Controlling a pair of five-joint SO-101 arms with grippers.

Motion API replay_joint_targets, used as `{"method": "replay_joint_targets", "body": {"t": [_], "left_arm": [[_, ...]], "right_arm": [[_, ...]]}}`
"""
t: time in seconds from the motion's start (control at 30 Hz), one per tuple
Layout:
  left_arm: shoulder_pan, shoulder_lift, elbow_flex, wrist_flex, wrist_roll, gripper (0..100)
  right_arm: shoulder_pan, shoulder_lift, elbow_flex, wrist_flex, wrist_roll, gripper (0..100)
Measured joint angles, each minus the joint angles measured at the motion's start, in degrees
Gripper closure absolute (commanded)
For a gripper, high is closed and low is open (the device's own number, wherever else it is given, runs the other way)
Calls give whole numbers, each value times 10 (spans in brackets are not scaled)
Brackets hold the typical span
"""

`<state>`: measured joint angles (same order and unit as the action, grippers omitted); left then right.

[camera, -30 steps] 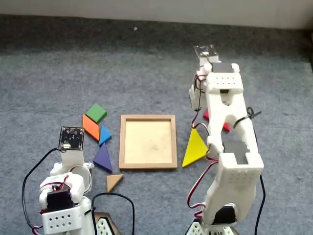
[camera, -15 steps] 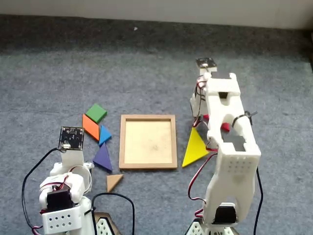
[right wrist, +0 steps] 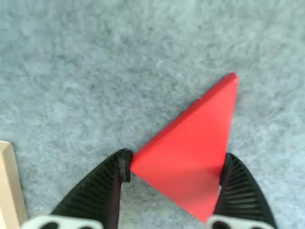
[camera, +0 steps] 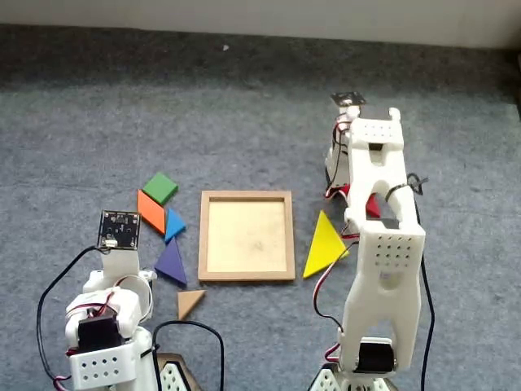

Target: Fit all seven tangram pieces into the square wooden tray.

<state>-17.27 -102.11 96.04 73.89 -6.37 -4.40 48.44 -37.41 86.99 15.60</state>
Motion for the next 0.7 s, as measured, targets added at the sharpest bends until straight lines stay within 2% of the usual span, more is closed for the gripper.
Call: {"method": "replay_joint_targets", "body": {"t": [0.33, 0.57, 0.7], "left_arm": [[0, 0, 0, 0, 0, 867], [0, 0, 0, -2, 0, 867], [0, 0, 0, -2, 0, 867]], "right_arm": [[-11, 17, -108, 121, 6, 872], [-63, 13, -116, 128, -1, 872], [-80, -45, -67, 128, -9, 872]]}}
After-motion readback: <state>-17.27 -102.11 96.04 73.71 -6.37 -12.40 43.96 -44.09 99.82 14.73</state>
